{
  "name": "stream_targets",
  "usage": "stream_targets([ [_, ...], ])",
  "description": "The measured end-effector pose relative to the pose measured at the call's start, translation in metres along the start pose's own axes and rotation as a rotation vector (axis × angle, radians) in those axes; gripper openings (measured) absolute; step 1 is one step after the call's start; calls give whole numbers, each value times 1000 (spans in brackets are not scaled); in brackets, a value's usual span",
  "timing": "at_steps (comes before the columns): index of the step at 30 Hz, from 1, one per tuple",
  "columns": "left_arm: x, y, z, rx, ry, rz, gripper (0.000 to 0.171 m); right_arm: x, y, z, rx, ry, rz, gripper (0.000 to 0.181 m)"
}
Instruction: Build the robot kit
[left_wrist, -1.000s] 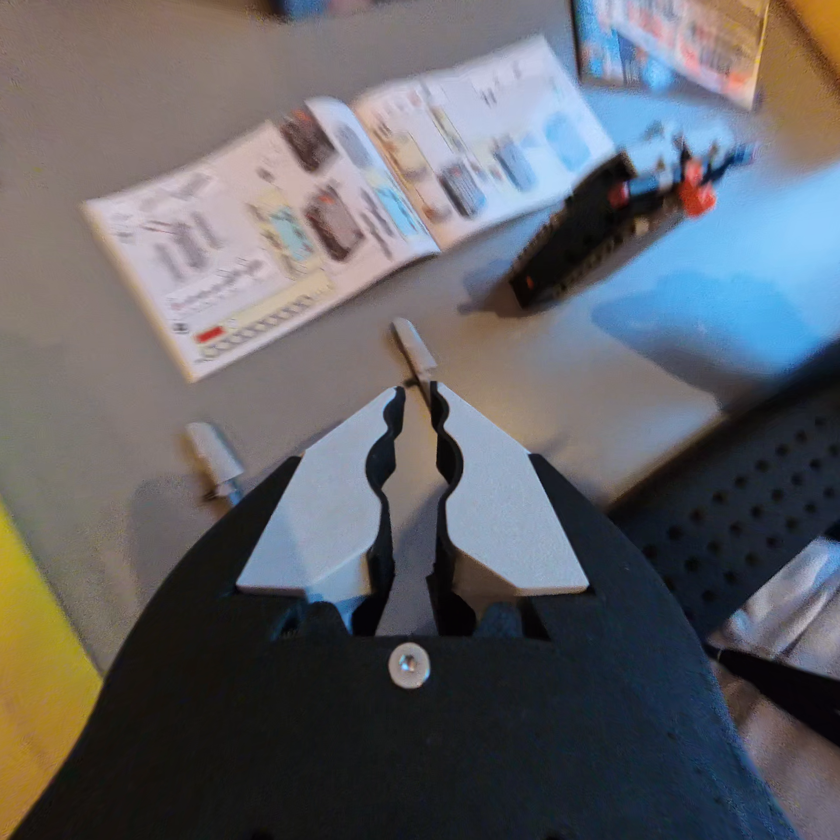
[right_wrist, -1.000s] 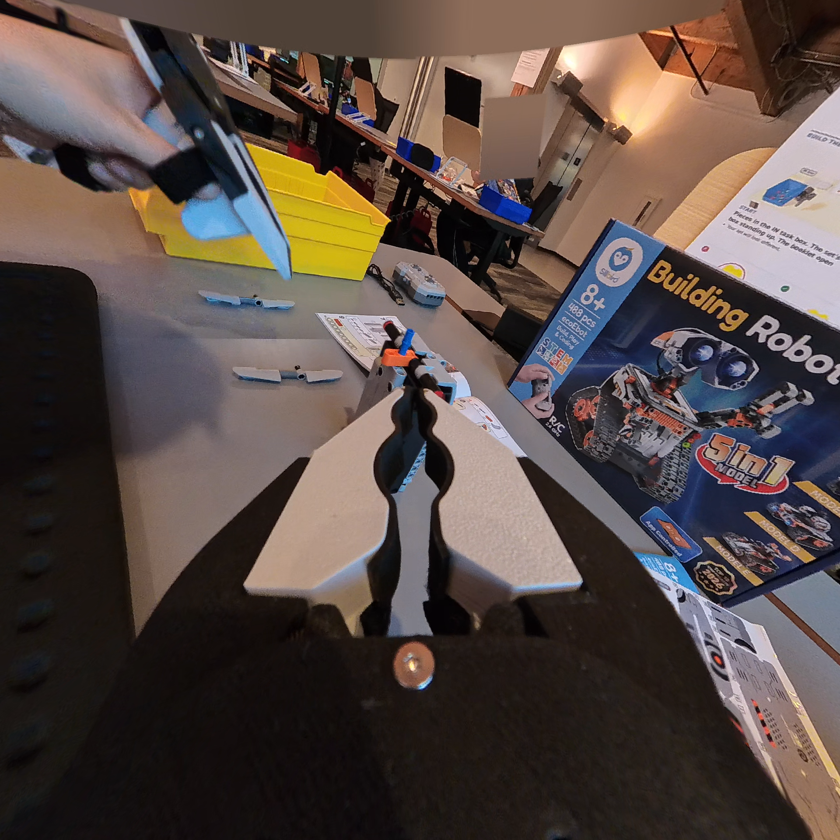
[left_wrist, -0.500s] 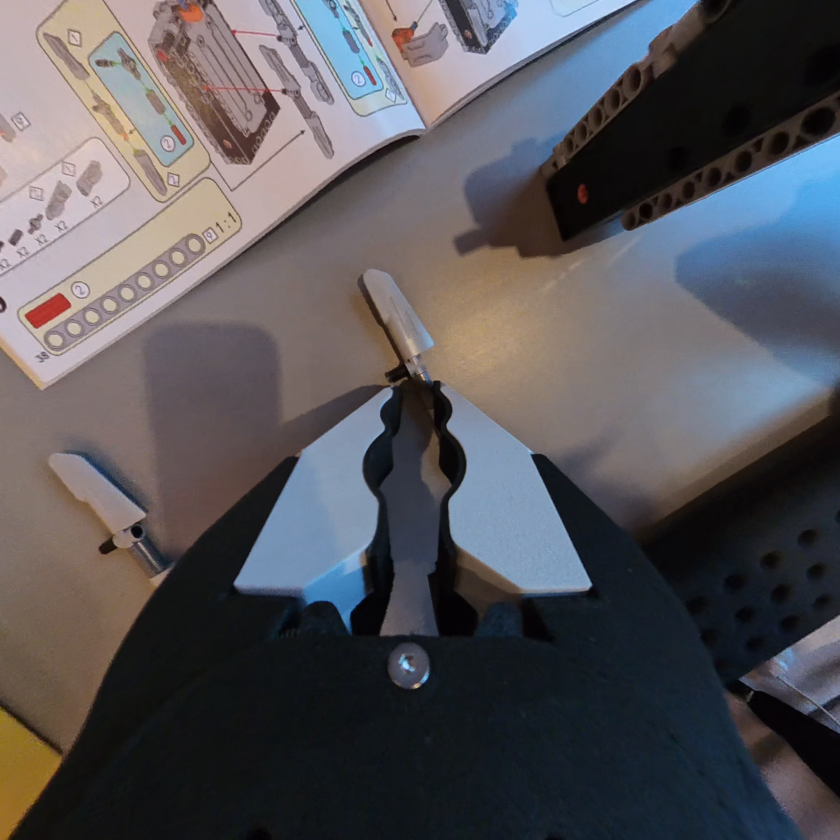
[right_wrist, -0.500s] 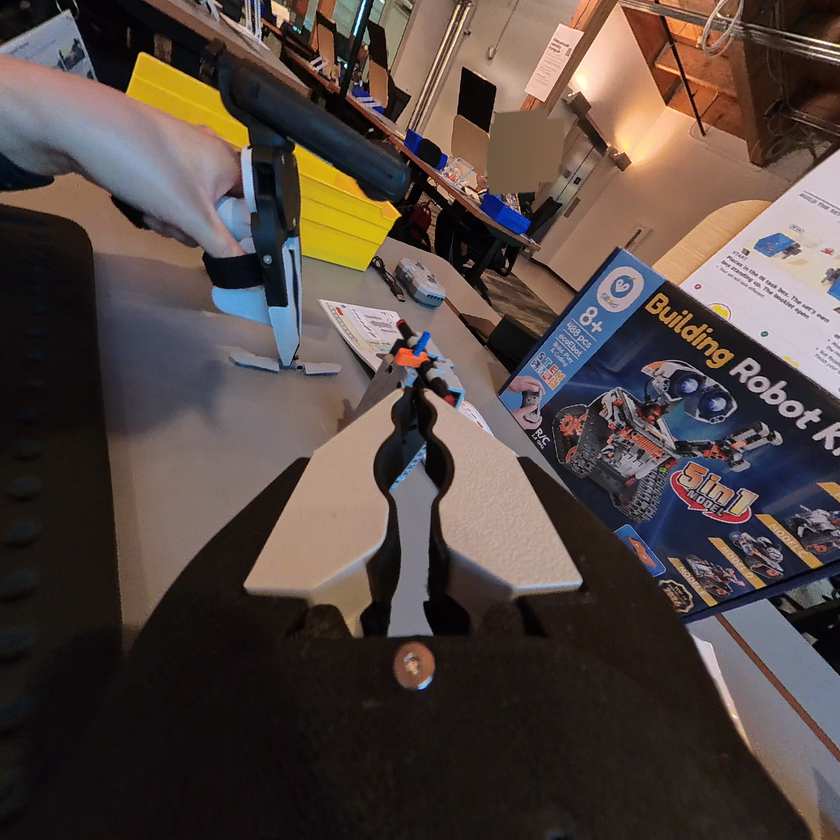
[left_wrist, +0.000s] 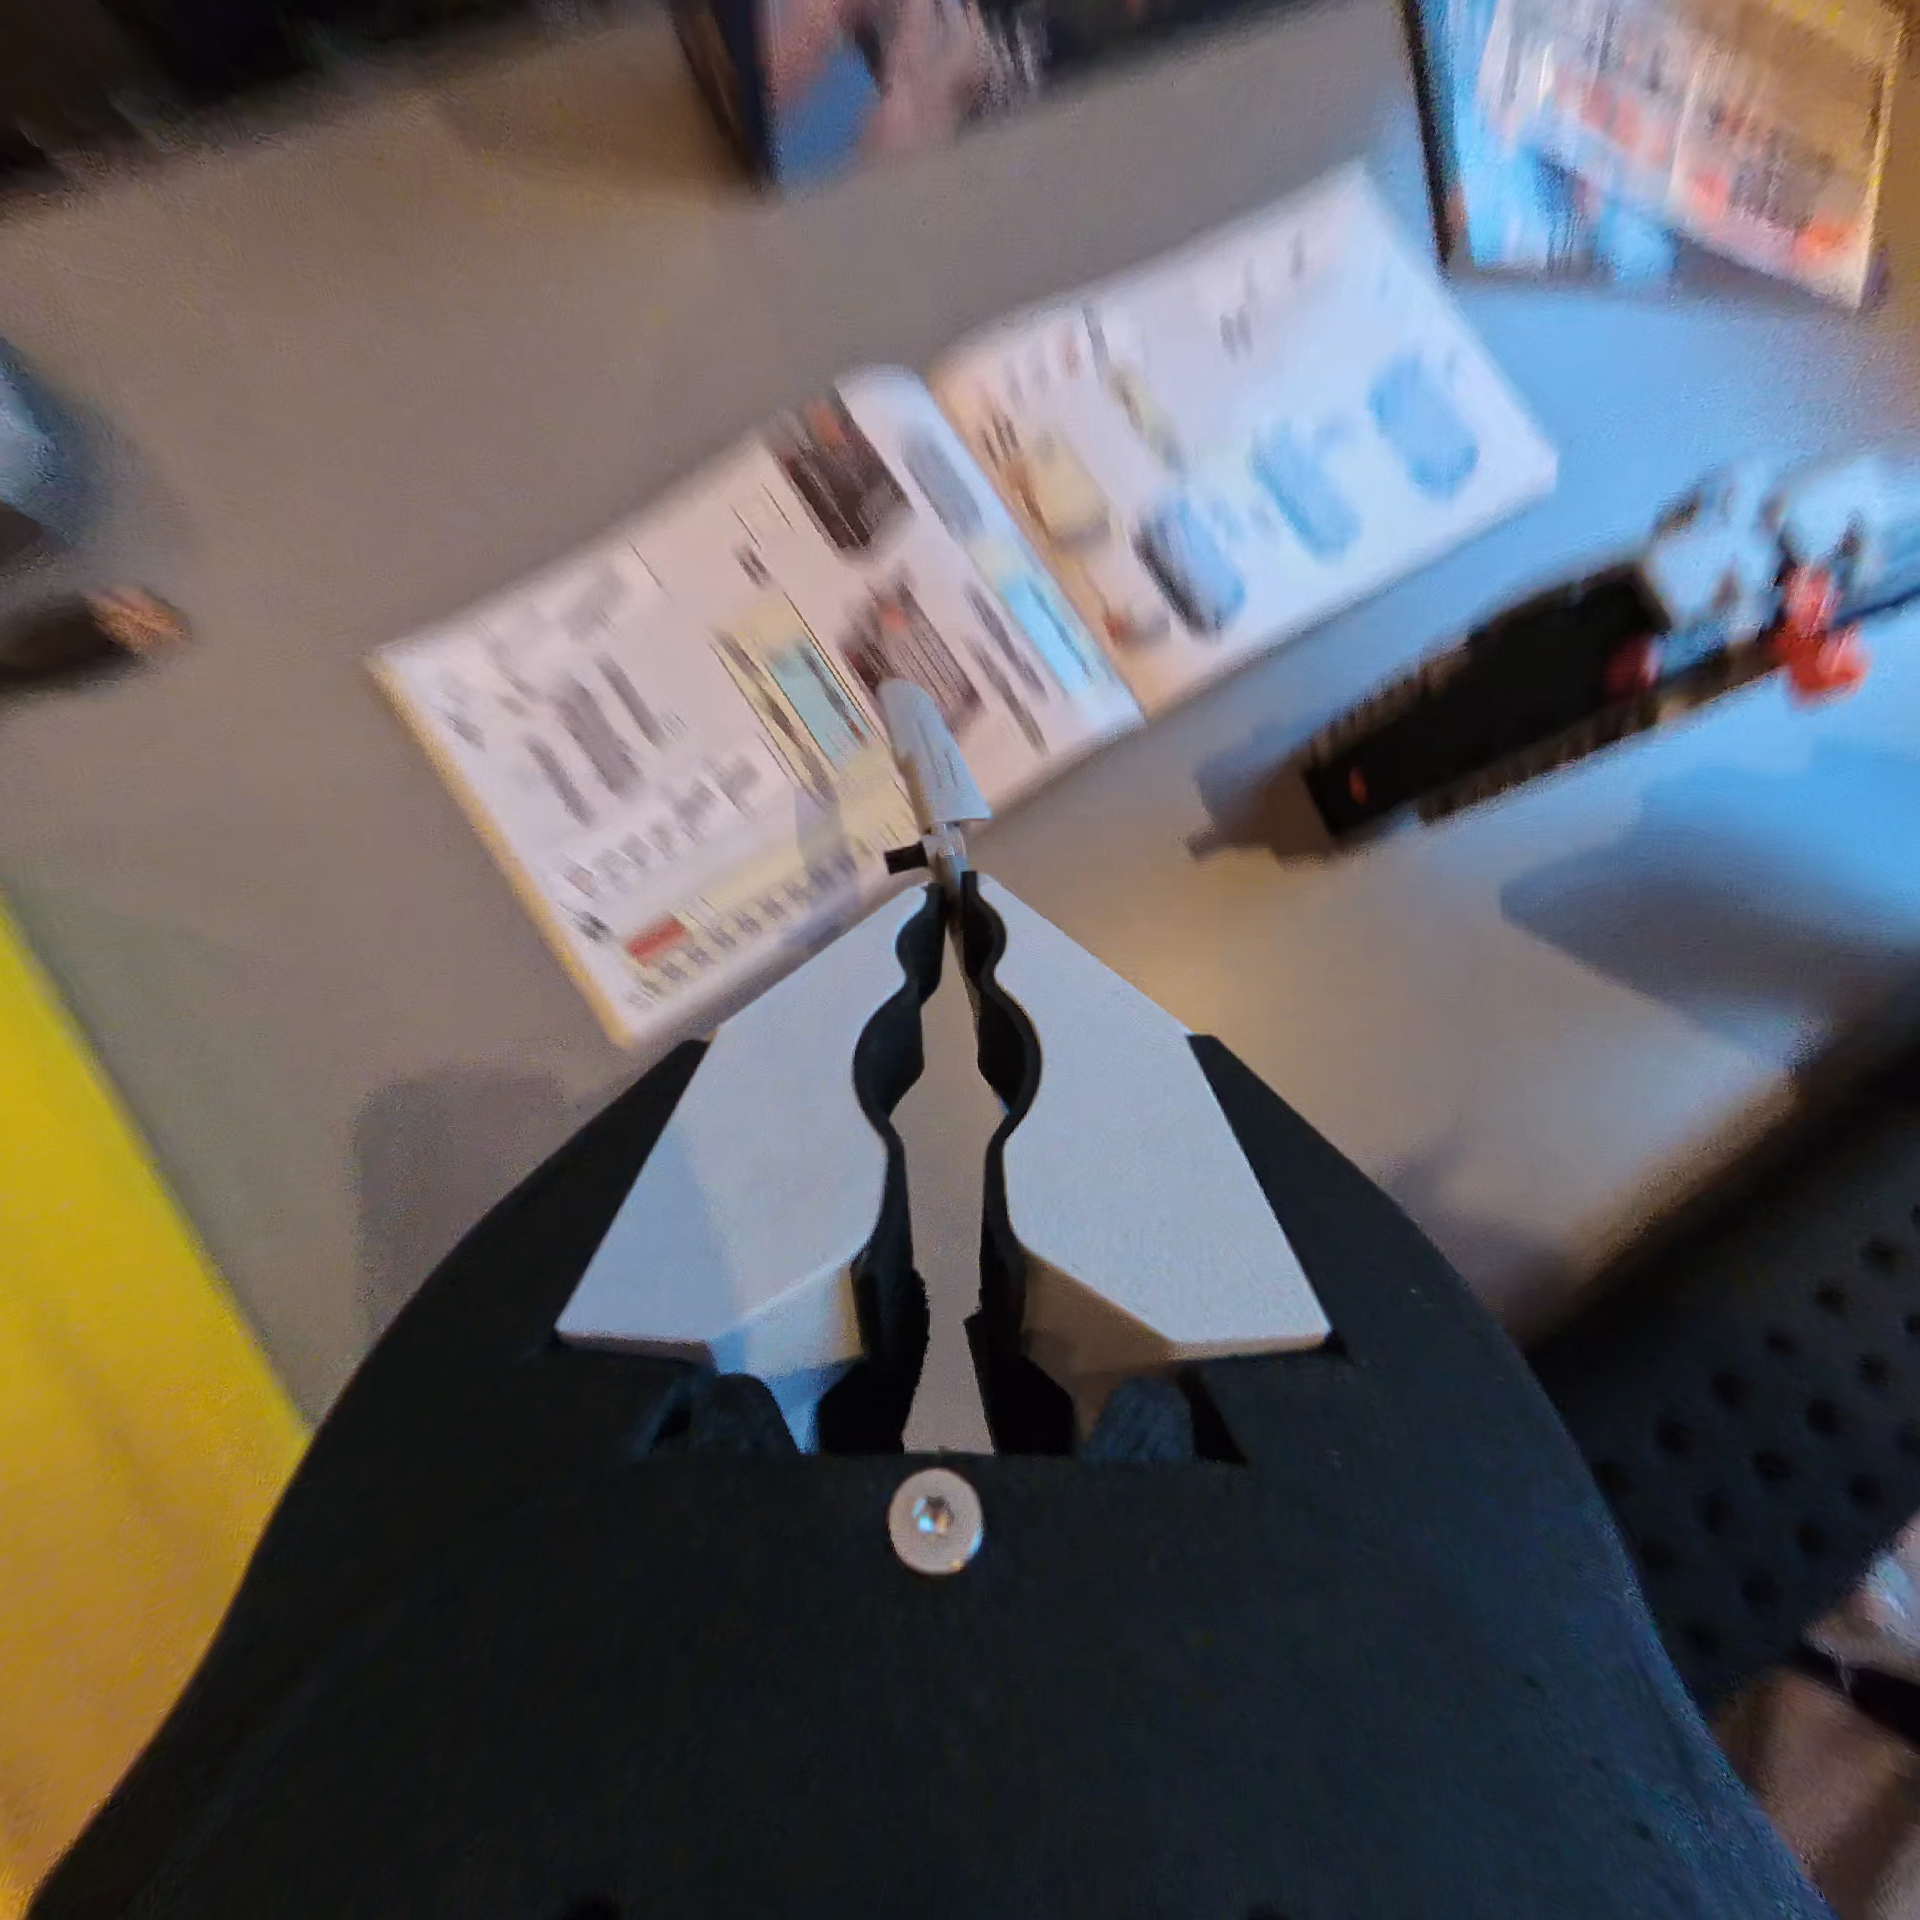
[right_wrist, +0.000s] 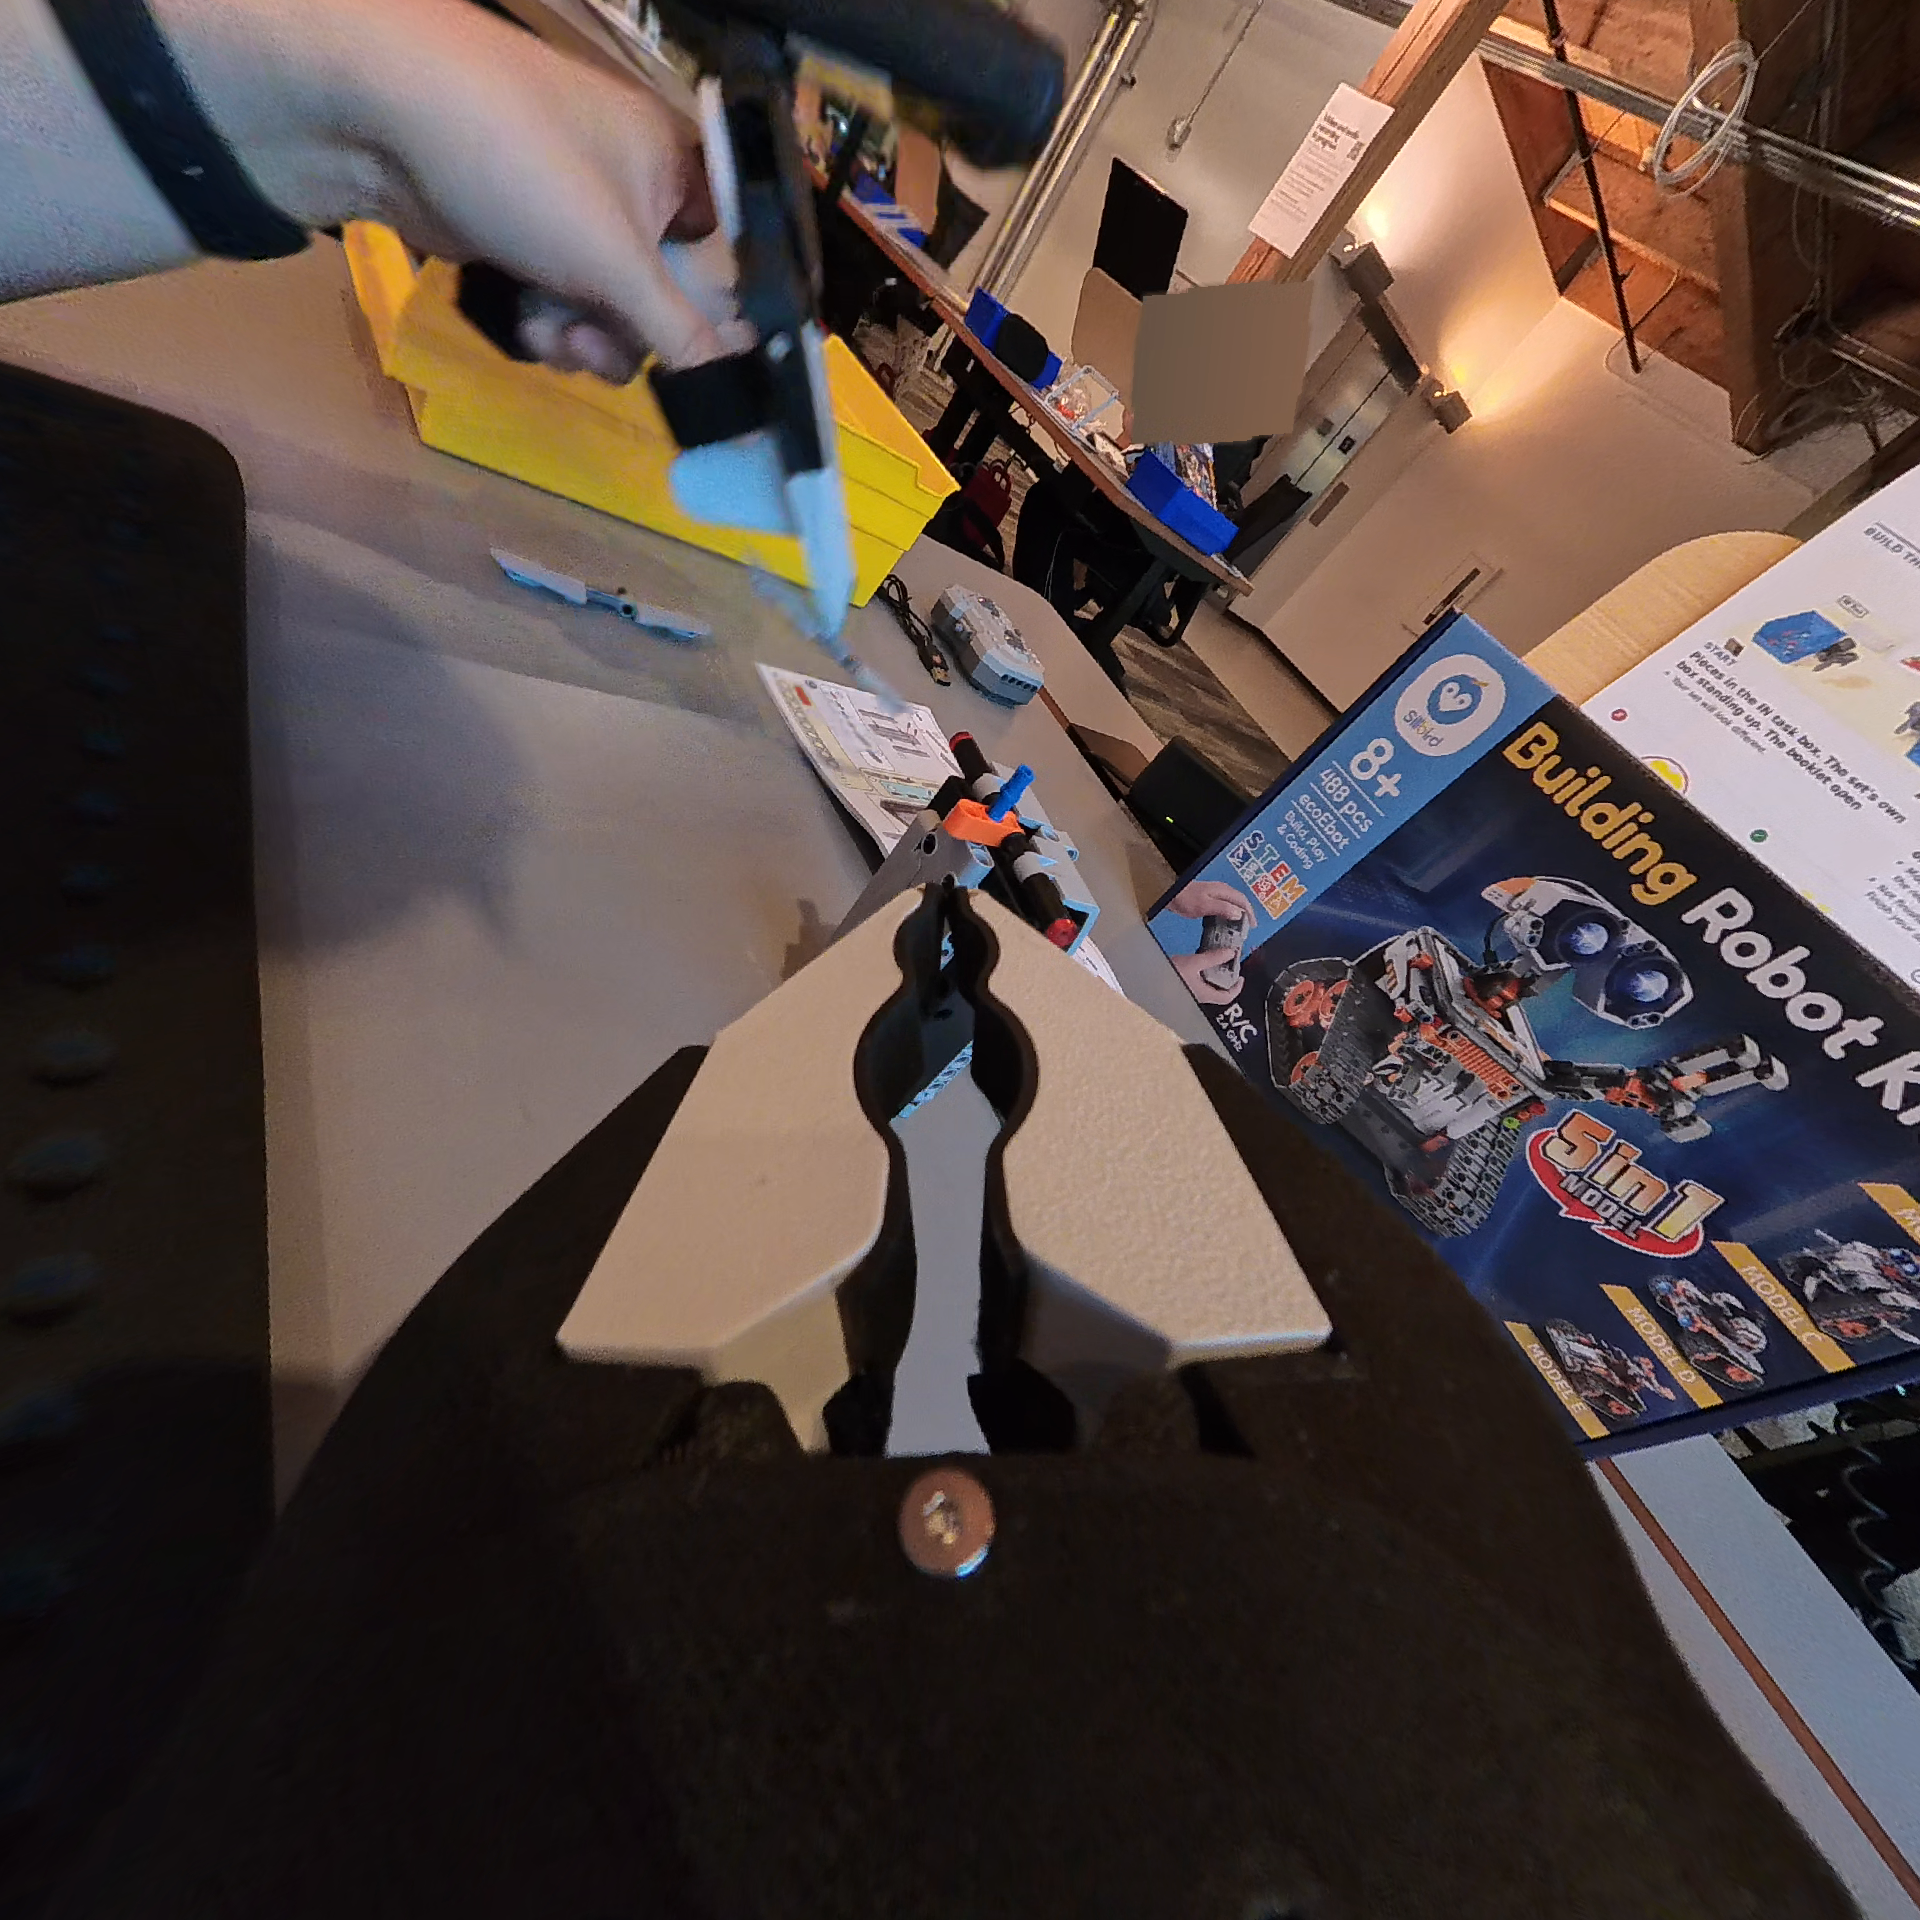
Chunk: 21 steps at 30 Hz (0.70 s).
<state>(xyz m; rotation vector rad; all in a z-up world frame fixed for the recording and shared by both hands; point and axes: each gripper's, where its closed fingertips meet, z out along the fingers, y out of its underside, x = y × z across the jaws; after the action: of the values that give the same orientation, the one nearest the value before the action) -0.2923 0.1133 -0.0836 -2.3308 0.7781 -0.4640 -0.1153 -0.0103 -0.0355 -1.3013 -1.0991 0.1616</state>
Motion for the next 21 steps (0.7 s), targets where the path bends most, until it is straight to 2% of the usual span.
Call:
stream_targets([
  [3, -18, -55, -25, 157, -2, -23, 0, 0, -1, 0, 19, 6, -19, 0],
  [5, -10, -61, -27, 138, 65, -69, 0, 1, 2, 0, 9, 6, -23, 0],
  [7, -5, -54, -21, 127, 95, -66, 0, 3, 7, 1, -14, 14, -18, 0],
  [9, -13, -40, -8, 104, 59, -72, 0, 4, 8, 0, -12, 16, -17, 0],
  [11, -15, -15, 10, -9, 76, -131, 0, 1, 6, 2, -5, 4, -11, 0],
  [13, -7, 4, 26, -96, 135, -194, 14, -1, 7, 3, -15, -5, -22, 0],
  [14, -3, 11, 32, -118, 156, -208, 13, -3, 8, 4, -25, -8, -32, 0],
  [15, -5, 17, 37, -128, 145, -209, 11, -3, 9, 4, -31, -7, -44, 0],
  [17, -13, 23, 47, -129, 85, -222, 21, -4, 8, 3, -32, -3, -59, 0],
  [19, -7, 23, 57, -129, 95, -210, 34, -4, 5, 2, -22, -2, -61, 0],
  [21, -8, 30, 65, -180, 32, -153, 37, -5, 3, 2, -15, -6, -61, 0],
])
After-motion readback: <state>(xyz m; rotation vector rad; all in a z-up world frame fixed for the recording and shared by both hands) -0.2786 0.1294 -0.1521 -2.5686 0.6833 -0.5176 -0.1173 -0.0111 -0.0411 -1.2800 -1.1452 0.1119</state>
